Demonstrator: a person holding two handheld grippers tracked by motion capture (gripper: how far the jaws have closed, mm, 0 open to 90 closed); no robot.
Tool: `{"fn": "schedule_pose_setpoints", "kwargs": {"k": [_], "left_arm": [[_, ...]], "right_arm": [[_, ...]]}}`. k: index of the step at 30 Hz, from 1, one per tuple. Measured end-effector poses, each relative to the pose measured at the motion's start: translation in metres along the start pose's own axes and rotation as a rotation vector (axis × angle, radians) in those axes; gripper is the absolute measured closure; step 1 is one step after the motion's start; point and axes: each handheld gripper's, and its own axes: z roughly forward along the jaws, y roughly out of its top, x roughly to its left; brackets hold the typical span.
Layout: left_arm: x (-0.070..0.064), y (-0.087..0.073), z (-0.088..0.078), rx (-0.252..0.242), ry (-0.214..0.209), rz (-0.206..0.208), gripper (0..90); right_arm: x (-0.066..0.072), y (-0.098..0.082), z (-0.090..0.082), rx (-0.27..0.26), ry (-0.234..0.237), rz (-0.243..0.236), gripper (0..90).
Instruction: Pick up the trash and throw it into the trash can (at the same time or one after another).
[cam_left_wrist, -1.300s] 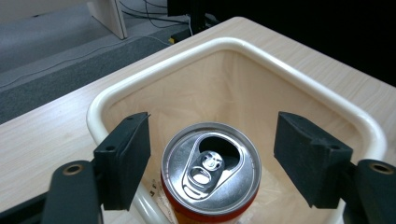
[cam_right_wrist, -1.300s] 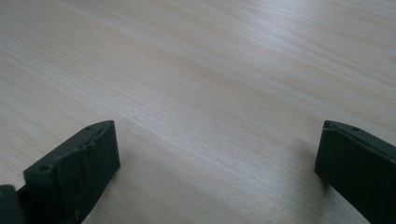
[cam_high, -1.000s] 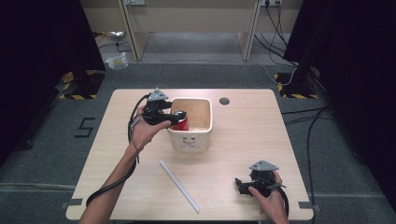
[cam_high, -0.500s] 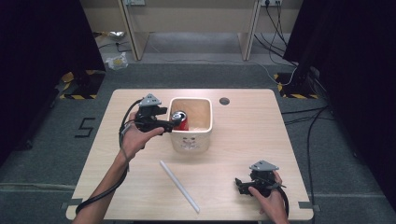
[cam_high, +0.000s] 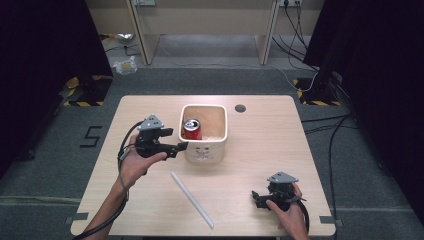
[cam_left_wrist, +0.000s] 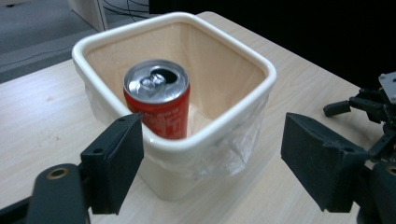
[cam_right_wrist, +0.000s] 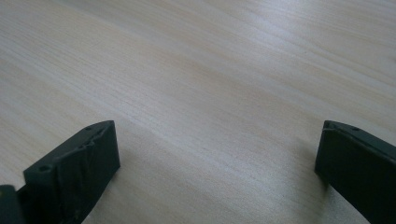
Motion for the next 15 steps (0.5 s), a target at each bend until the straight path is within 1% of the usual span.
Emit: {"fn": "schedule_pose_setpoints", "kwargs": {"k": [4, 6, 8, 15], "left_arm": [[-0.003, -0.010, -0.004, -0.009, 0.006, -0.005, 21.0], [-0.004, -0.015, -0.005, -0.003, 0.009, -0.002, 21.0], [-0.005, -0.020, -0.005, -0.006, 0.014, -0.009, 21.0], [-0.011, -0.036, -0.005, -0.009, 0.034, -0.013, 21.0]], "right_arm": [[0.000, 0.000, 0.000, 0.001, 0.000, 0.000, 0.0], [0.000, 0.000, 0.000, 0.002, 0.000, 0.000, 0.0], [0.000, 0.000, 0.000, 0.000, 0.000, 0.000, 0.0], [0.000, 0.000, 0.000, 0.002, 0.000, 0.000, 0.0]]}}
